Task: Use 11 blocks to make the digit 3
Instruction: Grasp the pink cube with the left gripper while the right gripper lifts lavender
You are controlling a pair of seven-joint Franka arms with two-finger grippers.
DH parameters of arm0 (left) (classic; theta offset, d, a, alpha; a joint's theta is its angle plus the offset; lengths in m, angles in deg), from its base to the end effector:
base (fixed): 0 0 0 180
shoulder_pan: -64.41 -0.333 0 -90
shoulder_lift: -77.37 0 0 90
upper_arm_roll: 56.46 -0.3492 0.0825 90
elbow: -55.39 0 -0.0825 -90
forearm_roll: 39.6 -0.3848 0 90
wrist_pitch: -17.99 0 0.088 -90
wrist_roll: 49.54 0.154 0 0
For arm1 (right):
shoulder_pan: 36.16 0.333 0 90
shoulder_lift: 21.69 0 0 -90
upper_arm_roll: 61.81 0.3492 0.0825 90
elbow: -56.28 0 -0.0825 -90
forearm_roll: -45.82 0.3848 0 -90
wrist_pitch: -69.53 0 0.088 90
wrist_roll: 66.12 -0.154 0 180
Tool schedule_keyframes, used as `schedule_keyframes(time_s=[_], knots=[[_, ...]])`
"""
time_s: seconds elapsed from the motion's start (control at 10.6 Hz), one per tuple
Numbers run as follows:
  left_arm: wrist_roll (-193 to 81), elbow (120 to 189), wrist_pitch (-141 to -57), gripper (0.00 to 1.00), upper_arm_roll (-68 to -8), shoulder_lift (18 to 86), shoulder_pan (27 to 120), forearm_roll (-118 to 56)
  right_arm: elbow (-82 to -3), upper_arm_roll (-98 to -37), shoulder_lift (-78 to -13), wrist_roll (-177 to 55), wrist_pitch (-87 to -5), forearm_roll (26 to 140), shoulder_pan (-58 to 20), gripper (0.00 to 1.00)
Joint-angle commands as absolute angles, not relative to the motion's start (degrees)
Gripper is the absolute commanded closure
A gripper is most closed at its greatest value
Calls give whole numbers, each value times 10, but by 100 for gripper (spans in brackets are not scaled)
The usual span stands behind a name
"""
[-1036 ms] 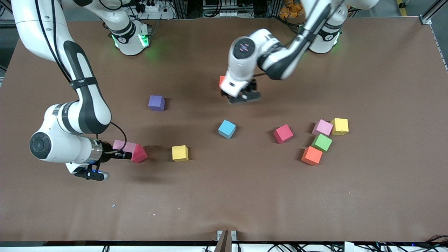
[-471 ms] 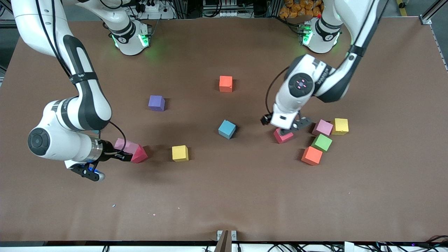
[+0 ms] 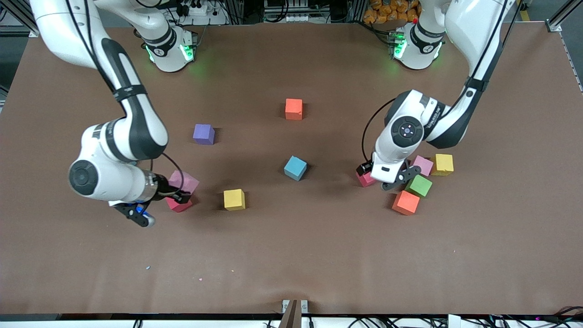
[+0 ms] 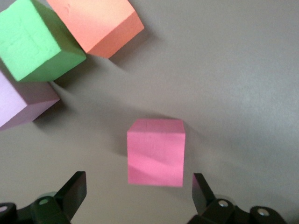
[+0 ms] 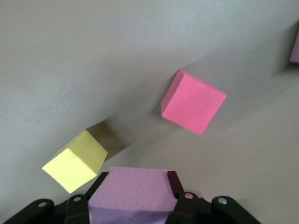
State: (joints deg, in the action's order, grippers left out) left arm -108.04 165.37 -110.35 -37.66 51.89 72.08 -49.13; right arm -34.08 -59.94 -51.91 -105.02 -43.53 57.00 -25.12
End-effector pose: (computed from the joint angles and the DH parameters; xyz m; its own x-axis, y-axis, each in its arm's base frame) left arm 0.5664 -0.2624 0.2456 0.8876 0.4560 -0.0656 0.4517 -0.8894 -0.0701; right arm 0.6671 0.1715 0.3065 0.8367 -0.5004 -0.2226 -0.5234 -0.8503 -0.0556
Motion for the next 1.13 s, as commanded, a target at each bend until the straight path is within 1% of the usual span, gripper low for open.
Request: schedule_keyframes(time_s=[0.0,0.19,0.28,0.38,0.47,0.66,0.85,0.94,1.04], knots=[[-1087,1637,-1123,0,-370,493,714,-505,-362,-601,-493,-1104,-419,576,-230,64],[-1087,1636,-1123,0,-371,488,714,-505,-363,-602,-482,-1152,-412,577,-204,65],[-1086,1636,-1124,0,-371,479,713,-505,-375,-606,-467,-1178,-414,578,-175,67],[-1087,1636,-1130,0,-371,471,710,-505,-391,-605,-453,-1218,-417,578,-168,67],[-1089,1637,-1138,0,-371,465,709,-505,-421,-604,-432,-1244,-427,589,-152,67],[-1090,1637,-1149,0,-371,453,709,-505,-512,-602,-382,-1276,-485,619,-132,65],[-1092,1638,-1150,0,-371,448,709,-505,-578,-602,-347,-1308,-509,653,-110,65],[-1092,1638,-1150,12,-371,444,708,-505,-615,-602,-323,-1353,-534,655,-95,65],[-1093,1638,-1150,18,-371,439,709,-505,-648,-602,-303,-1406,-554,656,-69,65]])
